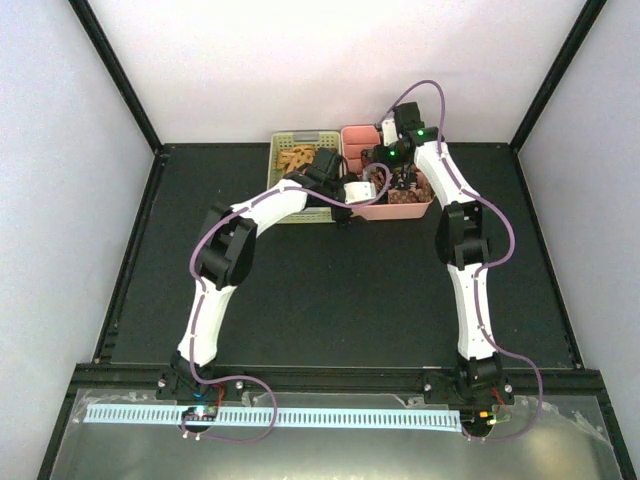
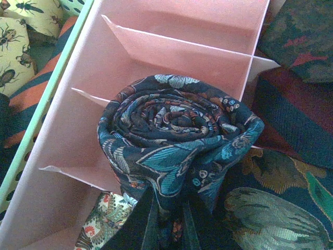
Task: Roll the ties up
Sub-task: Move the storage box to the center of the board.
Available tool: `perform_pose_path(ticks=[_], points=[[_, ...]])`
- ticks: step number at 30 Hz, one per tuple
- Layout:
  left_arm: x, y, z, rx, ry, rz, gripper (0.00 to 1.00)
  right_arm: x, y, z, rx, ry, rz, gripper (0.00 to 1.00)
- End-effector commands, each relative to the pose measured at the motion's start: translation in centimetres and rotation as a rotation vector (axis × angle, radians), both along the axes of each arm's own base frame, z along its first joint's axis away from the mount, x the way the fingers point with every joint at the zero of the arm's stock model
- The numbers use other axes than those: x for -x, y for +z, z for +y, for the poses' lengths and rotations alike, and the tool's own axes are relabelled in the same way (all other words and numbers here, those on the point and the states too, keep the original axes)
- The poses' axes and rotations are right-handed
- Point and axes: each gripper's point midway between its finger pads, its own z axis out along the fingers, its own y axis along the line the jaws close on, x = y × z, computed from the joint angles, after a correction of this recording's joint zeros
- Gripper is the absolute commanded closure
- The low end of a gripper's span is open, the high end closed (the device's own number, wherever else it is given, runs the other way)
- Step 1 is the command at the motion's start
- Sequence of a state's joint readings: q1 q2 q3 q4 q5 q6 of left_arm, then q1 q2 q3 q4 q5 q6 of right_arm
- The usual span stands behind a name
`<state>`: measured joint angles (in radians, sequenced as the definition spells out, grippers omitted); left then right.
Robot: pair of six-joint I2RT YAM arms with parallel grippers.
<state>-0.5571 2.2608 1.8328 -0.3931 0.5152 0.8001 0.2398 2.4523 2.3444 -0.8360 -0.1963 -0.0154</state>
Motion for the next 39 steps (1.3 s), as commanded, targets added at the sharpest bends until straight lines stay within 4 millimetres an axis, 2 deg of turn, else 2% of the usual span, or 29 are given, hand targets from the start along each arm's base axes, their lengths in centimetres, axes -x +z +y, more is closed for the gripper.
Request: perform_pose_path(ticks=[1,6,11,13,15,18,22,26,32,34,36,39], points=[[2.0,-1.8,-0.3,-0.119,-0.073,0.009,0.05,1.1,-3.2,-0.6,0.042,-0.006,0.080,0.98],[3.7,-3.2,-0.7,-0.181,-0.108,0.036,0.09,1.5,-2.5,-0.8,0.047,-0.001,0.078,0.98],[6.2,-3.3,-1.4,-0.199,-0.172,0.077,0.17,2.0,-1.2,-1.2,0.054,0.004,0.072,0.98],[6.9,-3.1,-1.7,-0.214,-0.173,0.083,0.17,2.3,-0.7,-1.4,0.058,0.008,0.070,0.98],[6.9,-2.3,-2.0,-0.196,-0.137,0.095,0.16,2.4,-0.5,-1.5,0.061,0.011,0.067,0.98],[7.9,-1.7,-2.4,-0.172,-0.208,0.088,0.17,2.6,-0.6,-1.7,0.067,0.014,0.074,0.98],[10.5,-2.3,-3.0,-0.185,-0.281,0.141,0.18,3.2,-0.3,-2.0,0.073,0.019,0.088,0.98],[13.5,-1.9,-3.9,-0.177,-0.324,0.180,0.19,4.8,0.7,-2.3,0.069,0.037,0.106,0.98],[16.7,0.6,-6.2,-0.089,-0.350,0.233,0.18,7.8,3.1,-3.2,0.097,0.079,0.116,0.98],[16.8,1.7,-6.5,-0.067,-0.327,0.253,0.13,8.7,3.5,-3.7,0.116,0.092,0.128,0.98],[16.3,2.8,-6.2,-0.046,-0.280,0.251,0.02,9.4,3.9,-4.2,0.140,0.103,0.138,0.98],[15.1,6.1,-5.2,0.063,-0.199,0.200,0.01,9.8,4.6,-4.6,0.159,0.115,0.133,0.98]])
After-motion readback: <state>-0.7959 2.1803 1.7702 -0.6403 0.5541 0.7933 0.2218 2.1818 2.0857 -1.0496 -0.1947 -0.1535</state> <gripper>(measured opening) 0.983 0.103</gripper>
